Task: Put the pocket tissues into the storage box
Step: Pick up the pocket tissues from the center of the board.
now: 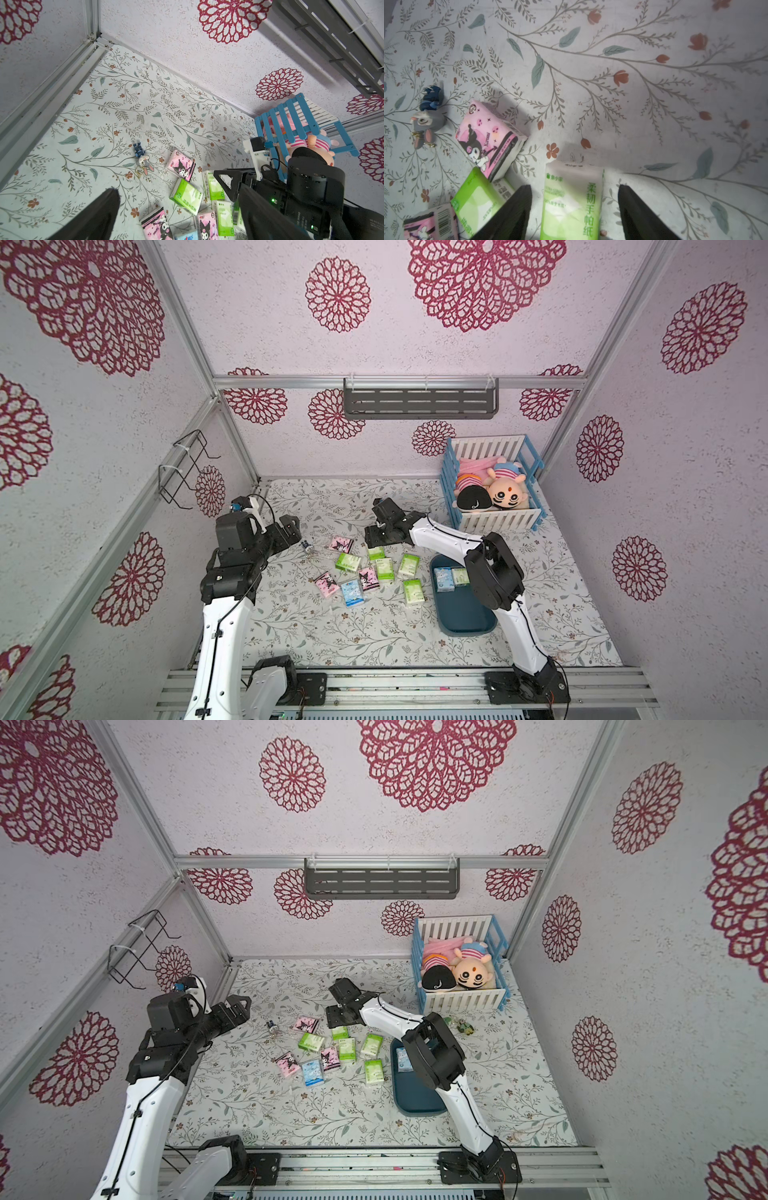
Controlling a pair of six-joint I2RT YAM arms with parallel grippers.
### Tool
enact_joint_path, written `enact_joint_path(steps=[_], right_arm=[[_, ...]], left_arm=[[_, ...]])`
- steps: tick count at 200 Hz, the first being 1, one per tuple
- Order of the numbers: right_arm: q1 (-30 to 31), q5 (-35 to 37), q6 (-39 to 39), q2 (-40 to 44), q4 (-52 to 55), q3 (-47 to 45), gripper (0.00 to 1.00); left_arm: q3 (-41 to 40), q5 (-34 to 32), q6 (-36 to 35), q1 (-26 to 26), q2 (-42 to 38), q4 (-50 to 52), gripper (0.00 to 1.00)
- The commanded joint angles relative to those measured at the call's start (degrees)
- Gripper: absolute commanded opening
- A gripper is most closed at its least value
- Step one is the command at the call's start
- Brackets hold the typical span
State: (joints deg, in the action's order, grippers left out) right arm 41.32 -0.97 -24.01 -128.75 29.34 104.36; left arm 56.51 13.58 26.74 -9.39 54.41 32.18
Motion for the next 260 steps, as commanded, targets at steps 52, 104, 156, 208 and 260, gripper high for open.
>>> enact_joint_path(steps=[52, 104, 156, 208, 260], right_arm=[[1.47, -5.53, 10.16, -6.95, 2.91, 17.34, 0.68], [2.27, -10.41, 15.57, -20.62, 10.1, 38.93, 0.68], [2.73, -13.74, 15.57, -22.88, 7.89, 38.91, 0.66], [3.9, -13.97, 16.98, -24.44, 9.86, 38.9, 0.64], [4.03, -13.36, 17.24, -25.15, 10.86, 38.91, 0.53]], left_arm=[[-1.44, 0.38, 1.2, -0.28, -0.92, -2.66, 0.97], [-2.02, 0.12, 1.4, -0.28, -1.33, -2.7, 0.97], [-2.28, -0.17, 1.11, -0.28, -1.35, -2.36, 0.97], [-2.47, -0.36, 0.74, -0.28, -1.22, -2.52, 0.97], [-2.04, -0.73, -0.04, -0.28, -1.16, -2.08, 0.97]])
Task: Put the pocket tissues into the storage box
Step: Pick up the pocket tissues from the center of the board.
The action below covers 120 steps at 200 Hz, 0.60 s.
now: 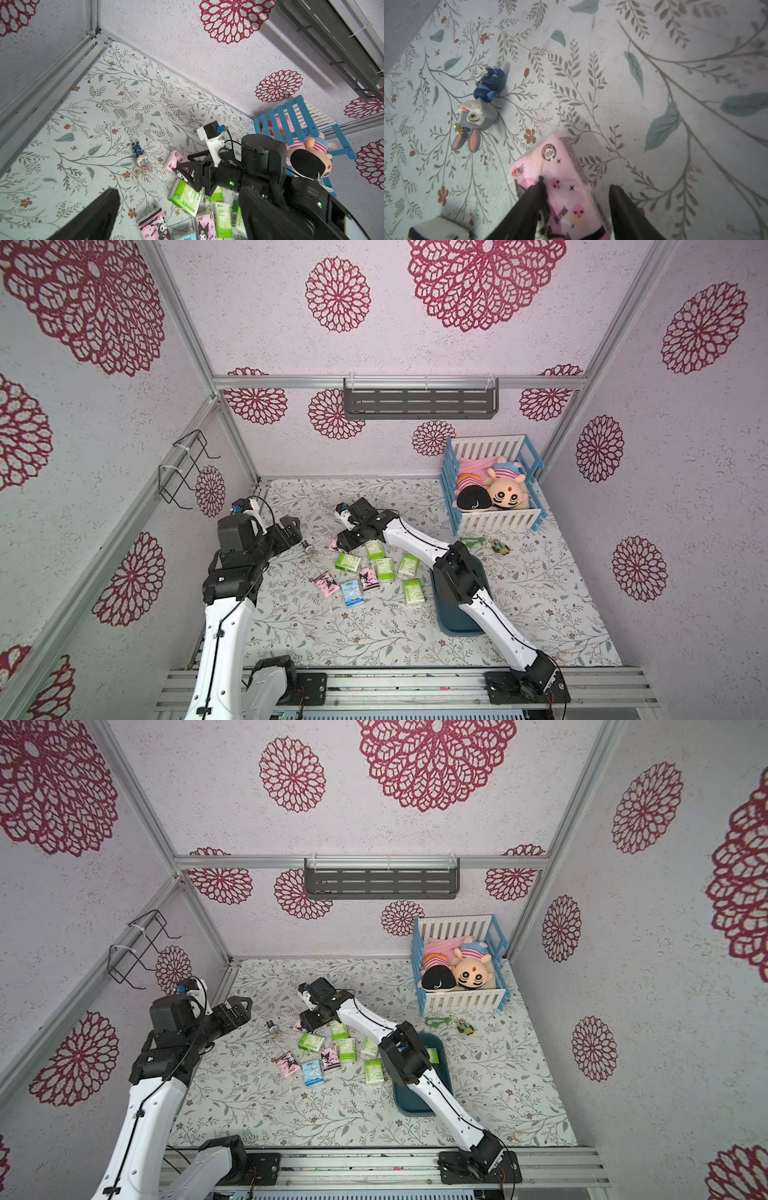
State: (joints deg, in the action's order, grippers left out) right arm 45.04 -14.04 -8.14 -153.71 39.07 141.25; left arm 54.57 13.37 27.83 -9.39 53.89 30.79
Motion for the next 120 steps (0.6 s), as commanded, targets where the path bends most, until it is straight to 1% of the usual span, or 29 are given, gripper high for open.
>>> enact_joint_path(steps=[1, 45, 76, 88, 94, 120], right_arm=[[0.32, -0.29, 1.37, -0.23, 1.2, 2.01, 0.53], [0.31, 0.07, 0.88, -0.19, 1.7, 2.01, 0.25], [0.27, 0.18, -0.33, 0.4, 0.86, 2.02, 0.09], [0.23, 0.16, -1.05, 0.72, 0.35, 2.01, 0.04], [0.23, 0.07, -1.45, 0.93, 0.02, 1.97, 0.0], [-0.27, -0.71, -4.68, 2.28, -1.88, 1.84, 0.0]], left_arm=[[-0.08, -0.52, -1.12, -0.32, -0.63, -0.66, 0.97], [0.49, -0.58, -1.41, -0.28, -0.45, -0.46, 0.97], [1.14, -0.73, -1.71, -0.27, -0.45, 0.05, 0.97], [1.42, -0.8, -1.81, -0.23, -0.38, 0.17, 0.97], [1.46, -0.79, -1.81, -0.3, -0.36, 0.19, 0.97], [1.96, -0.82, -1.66, -0.28, -0.36, 0.46, 0.97]])
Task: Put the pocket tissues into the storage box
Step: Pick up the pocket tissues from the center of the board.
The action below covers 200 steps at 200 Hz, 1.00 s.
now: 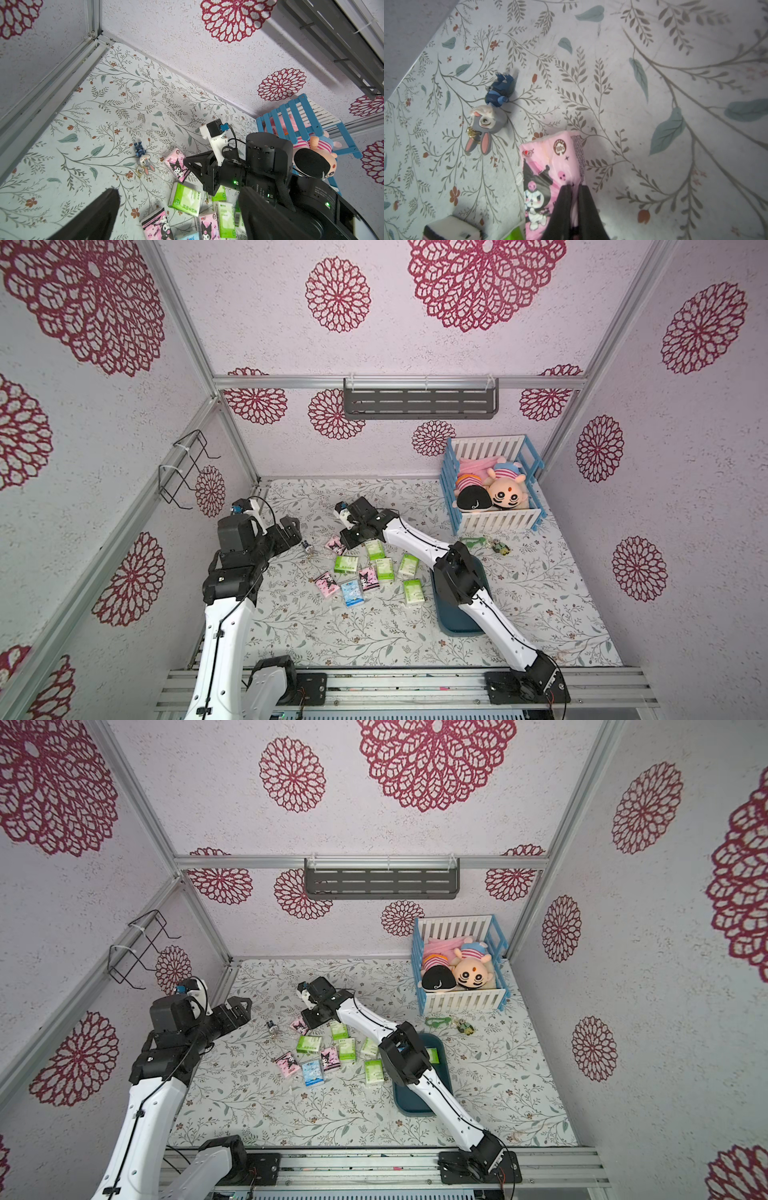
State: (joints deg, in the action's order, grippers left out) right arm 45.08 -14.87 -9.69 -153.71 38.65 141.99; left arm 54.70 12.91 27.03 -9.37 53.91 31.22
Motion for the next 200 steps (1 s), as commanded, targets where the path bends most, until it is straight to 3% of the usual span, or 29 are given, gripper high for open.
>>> enact_joint_path(steps=[1, 41, 69, 87, 126, 166, 200], right_arm=[[-0.33, 0.02, -3.31, 2.36, -1.56, 1.05, 0.0], [-2.13, -1.91, -12.13, 7.9, -7.84, -2.25, 0.0], [-2.7, 0.37, -15.88, 16.66, -13.69, -11.13, 0.0], [-3.38, 1.86, -18.83, 25.79, -20.19, -22.97, 0.0], [-7.5, 5.08, -28.26, 51.4, -38.8, -59.39, 0.0], [-9.13, 15.17, -30.43, 73.59, -30.12, -79.65, 0.0], [-8.96, 23.44, -42.51, 91.55, -20.28, -94.46, 0.0]], left_arm=[[1.87, -0.35, -0.89, -0.3, -0.38, 0.04, 0.97], [1.99, -0.31, 0.19, -0.3, -0.58, 0.15, 0.97], [1.4, -0.25, 1.07, 0.6, -0.47, -1.19, 0.97], [1.68, -1.2, 1.01, 2.41, -0.09, -1.42, 0.97], [2.61, -5.88, 0.57, 9.6, 1.73, -2.75, 0.97], [2.5, -6.46, 1.67, 14.08, 3.8, -6.09, 0.97], [2.02, -6.28, 3.07, 16.44, 5.35, -9.11, 0.97]])
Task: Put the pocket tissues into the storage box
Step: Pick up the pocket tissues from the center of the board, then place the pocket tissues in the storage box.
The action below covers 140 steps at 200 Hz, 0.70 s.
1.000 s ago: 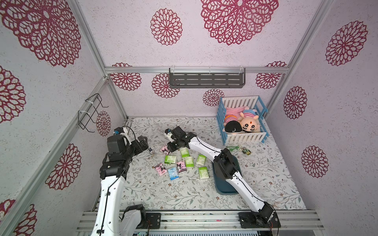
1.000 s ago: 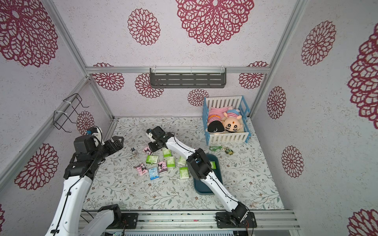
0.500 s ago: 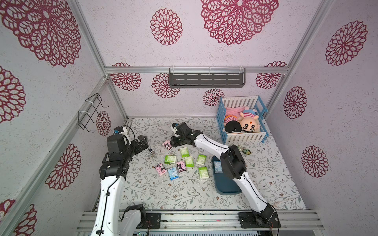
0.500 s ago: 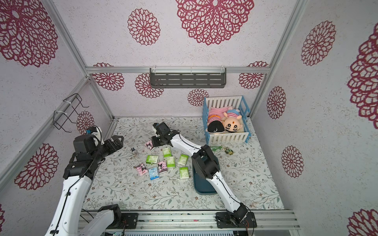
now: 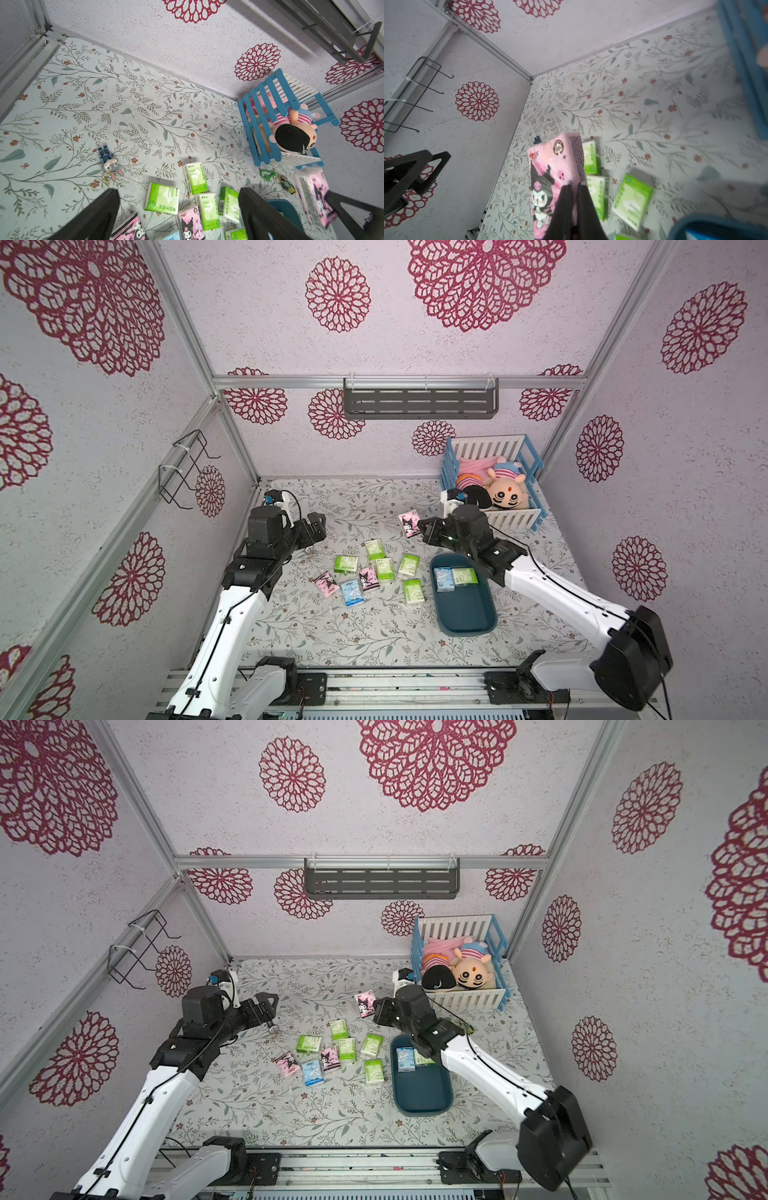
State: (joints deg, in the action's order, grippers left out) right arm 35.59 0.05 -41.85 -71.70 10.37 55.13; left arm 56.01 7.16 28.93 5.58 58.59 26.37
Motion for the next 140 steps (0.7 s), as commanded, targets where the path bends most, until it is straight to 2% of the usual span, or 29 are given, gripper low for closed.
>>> enact_joint_path(steps=[1, 27, 51, 84, 111, 140], right_arm=[[0.53, 8.62, -10.75, 10.21, 8.18, -8.16, 0.0], [1.01, 11.62, -20.14, 22.48, 12.19, -18.57, 0.0], [2.14, 14.79, -25.28, 27.38, 17.55, -22.35, 0.0], [2.29, 16.46, -28.42, 27.86, 20.46, -24.9, 0.0], [2.29, 16.25, -31.42, 27.5, 18.17, -27.71, 0.0], [2.87, 13.85, -26.96, 24.2, 14.59, -28.32, 0.0]], left_arm=[[0.61, -0.55, 1.19, 1.56, 0.75, -4.37, 0.97], [0.91, -0.7, 1.16, 3.36, 2.78, -5.68, 0.97], [1.56, -0.79, 0.61, 4.08, 4.38, -5.57, 0.97], [0.94, -0.98, 0.69, 4.33, 4.73, -6.5, 0.97], [0.94, -1.67, -0.03, 4.35, 4.85, -6.14, 0.97], [1.38, -2.44, -0.94, 4.34, 4.73, -5.41, 0.97]])
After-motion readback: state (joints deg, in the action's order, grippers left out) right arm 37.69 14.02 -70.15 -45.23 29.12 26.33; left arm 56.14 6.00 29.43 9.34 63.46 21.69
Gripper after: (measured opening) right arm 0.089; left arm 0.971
